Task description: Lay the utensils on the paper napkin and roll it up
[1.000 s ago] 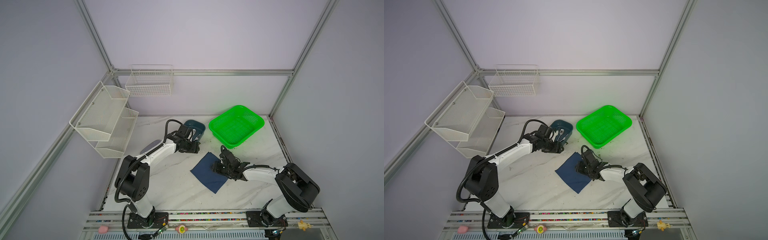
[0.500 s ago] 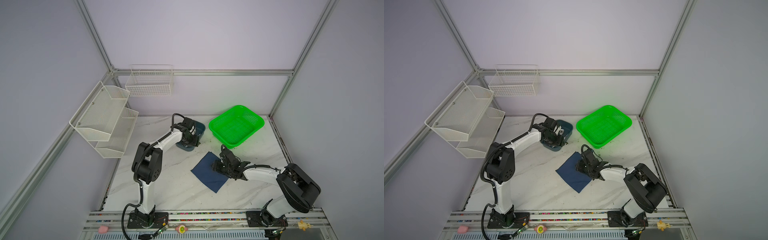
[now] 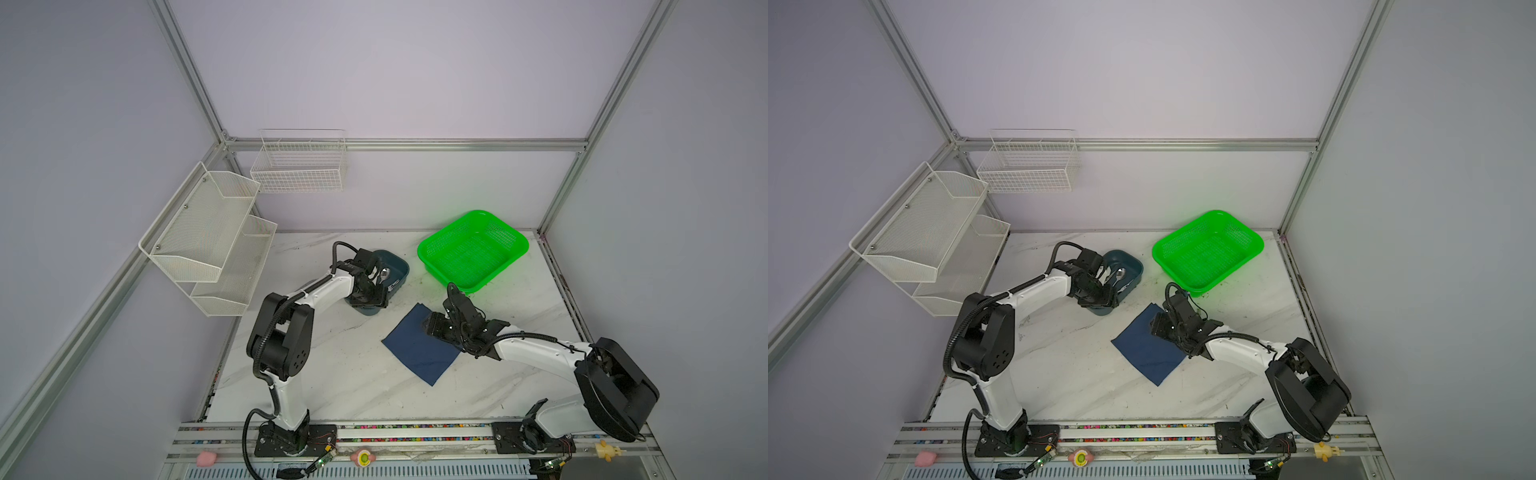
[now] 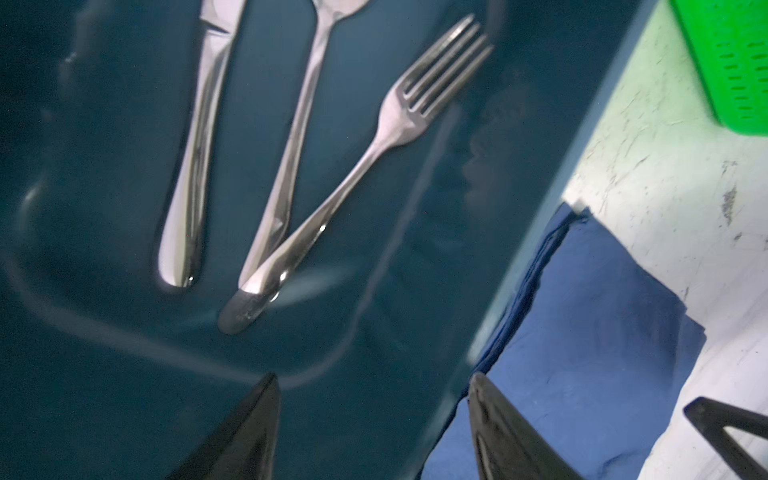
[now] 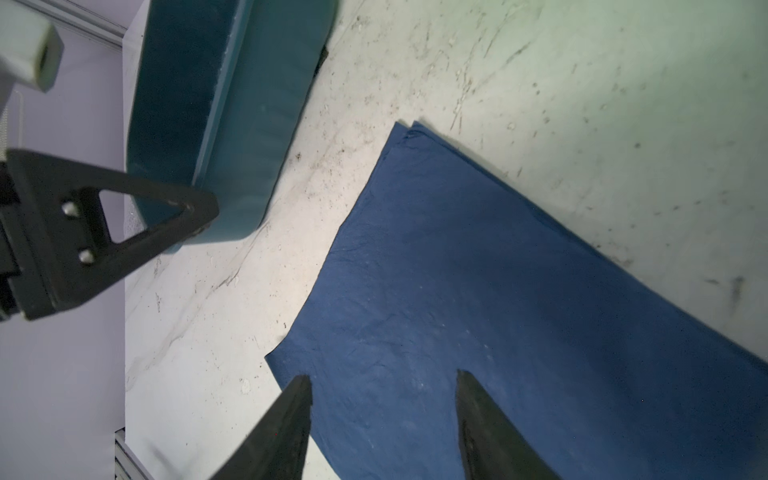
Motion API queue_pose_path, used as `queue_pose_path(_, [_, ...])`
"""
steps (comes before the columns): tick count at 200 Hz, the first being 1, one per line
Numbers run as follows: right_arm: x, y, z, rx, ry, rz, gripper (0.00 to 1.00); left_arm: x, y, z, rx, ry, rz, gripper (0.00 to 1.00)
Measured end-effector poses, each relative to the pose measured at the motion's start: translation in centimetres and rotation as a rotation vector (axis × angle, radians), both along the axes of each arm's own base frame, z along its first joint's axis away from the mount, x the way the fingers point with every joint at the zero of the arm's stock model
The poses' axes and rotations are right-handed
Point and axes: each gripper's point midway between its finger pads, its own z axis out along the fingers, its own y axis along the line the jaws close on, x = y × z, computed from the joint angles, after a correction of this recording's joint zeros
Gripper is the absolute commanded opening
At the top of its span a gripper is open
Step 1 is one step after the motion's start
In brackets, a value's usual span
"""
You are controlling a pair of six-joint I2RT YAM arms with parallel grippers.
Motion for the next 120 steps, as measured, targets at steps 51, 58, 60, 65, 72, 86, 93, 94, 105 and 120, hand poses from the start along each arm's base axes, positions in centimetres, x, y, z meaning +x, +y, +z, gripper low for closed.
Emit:
queue_pose_path(51, [0.1,-0.5,0.2,-0.014,-0.010,-0.008,0.58,-5.2,2.8,0.0,-0.050,0.003,0.131,0.71])
queue_pose_path(58, [0.2,-0.5,0.2,-0.015,-0.010,-0.008,0.58,-6.0,3.1,0.0,-0.062,-0.001,0.152,0.71])
queue_pose_path(60, [0.2,-0.5,0.2,-0.015,-0.011,-0.009,0.58,-6.1,3.1,0.0,-0.065,-0.001,0.156,0.71])
queue_pose_path(65, [0.2,-0.5,0.2,-0.016,-0.011,-0.008,0.58,-6.6,3.3,0.0,-0.073,-0.005,0.169,0.71])
queue_pose_path(72, [0.2,-0.5,0.1,-0.017,-0.011,-0.007,0.58,-7.4,3.6,0.1,-0.086,-0.010,0.189,0.71])
queue_pose_path(86, [0.2,-0.5,0.1,-0.019,-0.013,-0.004,0.58,-8.9,4.2,0.2,-0.117,-0.021,0.238,0.71])
queue_pose_path(93, [0.2,-0.5,0.1,-0.020,-0.013,-0.002,0.58,-9.6,4.5,0.3,-0.131,-0.026,0.260,0.71])
queue_pose_path(94, [0.2,-0.5,0.1,-0.020,-0.013,-0.002,0.58,-9.7,4.5,0.3,-0.136,-0.028,0.266,0.71])
queue_pose_path(105, [0.2,-0.5,0.1,-0.020,-0.012,0.001,0.58,-10.6,4.8,0.4,-0.167,-0.040,0.300,0.71])
queue_pose_path(120, [0.2,-0.4,0.1,-0.018,-0.011,0.007,0.58,-11.6,5.0,0.5,-0.218,-0.055,0.338,0.71])
